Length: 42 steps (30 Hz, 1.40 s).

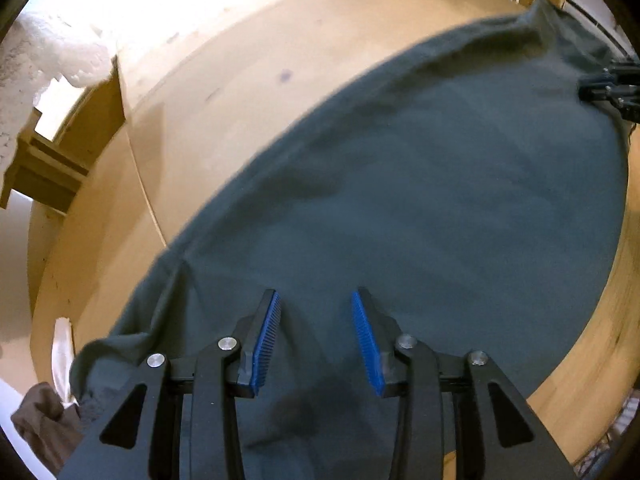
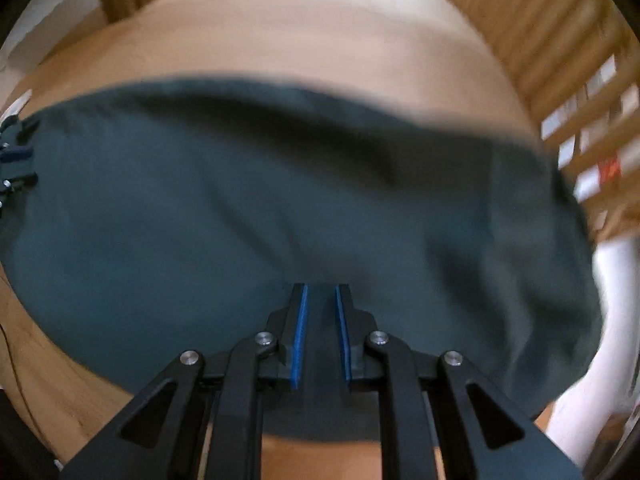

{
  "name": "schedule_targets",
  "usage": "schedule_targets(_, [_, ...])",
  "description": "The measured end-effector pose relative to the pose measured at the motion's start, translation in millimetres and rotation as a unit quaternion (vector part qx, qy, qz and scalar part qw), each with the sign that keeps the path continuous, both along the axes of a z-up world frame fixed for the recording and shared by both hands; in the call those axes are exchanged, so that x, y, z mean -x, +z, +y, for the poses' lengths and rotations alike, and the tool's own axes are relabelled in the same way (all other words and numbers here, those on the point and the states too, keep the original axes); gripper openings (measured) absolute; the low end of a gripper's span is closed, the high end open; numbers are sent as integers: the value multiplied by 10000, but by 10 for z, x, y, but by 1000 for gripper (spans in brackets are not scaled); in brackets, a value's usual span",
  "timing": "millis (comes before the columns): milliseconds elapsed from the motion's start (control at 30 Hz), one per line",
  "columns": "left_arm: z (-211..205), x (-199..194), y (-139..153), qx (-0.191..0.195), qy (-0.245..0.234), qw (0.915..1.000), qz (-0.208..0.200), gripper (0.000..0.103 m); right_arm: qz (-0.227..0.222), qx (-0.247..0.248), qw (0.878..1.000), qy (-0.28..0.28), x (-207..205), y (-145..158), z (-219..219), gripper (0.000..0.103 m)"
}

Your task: Fold clothes

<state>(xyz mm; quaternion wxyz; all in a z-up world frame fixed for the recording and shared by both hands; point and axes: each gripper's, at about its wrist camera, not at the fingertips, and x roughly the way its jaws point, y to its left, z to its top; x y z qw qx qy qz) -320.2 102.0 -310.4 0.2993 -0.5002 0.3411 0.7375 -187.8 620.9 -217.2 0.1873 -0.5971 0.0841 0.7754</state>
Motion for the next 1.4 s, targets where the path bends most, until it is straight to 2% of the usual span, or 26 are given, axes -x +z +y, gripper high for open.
schedule_targets(67, [-20,3,-1,46,83,9999,-117,37,-12,164,9998,59,-126,-119,22,16])
schedule_targets(167, [-116,102,-45,9,294,9987,-415,38,-67,100,9998,162,-286,-341,-167,17])
schedule_targets(267, [-259,41,-33,143,264,9988,-381,40,-168,230,9991,303,-403,-514,-415,18])
schedule_targets(400, [-474,-22,-45,353,310,9985,-276,43,-97,723,9963,452,-529,-724,-585,18])
schedule_targets(467, [-502,3,-108,424,392,9981,-229,43,316,996,9945,81,-681,-690,-357,19])
schedule_targets(533, [-495,15,-89,522,457,9975,-143,42,656,554,9949,-520,-958,-579,80,37])
schedule_targets(567, [-476,19,-72,558,474,9973,-100,42,824,331,9927,-820,-1097,-524,299,54])
schedule_targets(600, [-457,22,-54,595,491,9970,-57,40,967,100,9890,-1113,-1234,-474,523,60])
schedule_targets(667, [-284,-18,73,402,413,9983,-37,40,926,-321,9826,-1577,-1444,-475,988,60])
schedule_targets(733, [-48,-99,203,218,211,9995,-54,40,763,-456,9791,-1828,-1557,-631,1582,60])
schedule_targets(767, [123,-175,267,144,20,9999,-34,40,669,-385,9809,-1784,-1614,-717,1754,60])
schedule_targets(900, [794,-522,378,-6,-777,9968,-170,42,257,-141,9915,-1271,-1211,-1076,2236,60])
schedule_targets(1000, [1232,-724,380,80,-1179,9929,-156,42,250,-195,9942,-1027,-1069,-1149,2738,60])
schedule_targets(1133, [1650,-750,330,14,-1270,9912,-364,42,462,262,9952,-821,-718,-1404,2982,61])
schedule_targets(1200, [1757,-751,274,87,-1264,9912,-379,41,583,475,9949,-666,-711,-1472,3368,60])
schedule_targets(1300, [1850,-729,149,249,-1196,9915,-452,41,802,916,9919,-358,-648,-1500,3402,60])
schedule_targets(1400, [1860,-738,59,381,-1149,9914,-500,41,700,994,9924,-206,-574,-1634,3373,60])
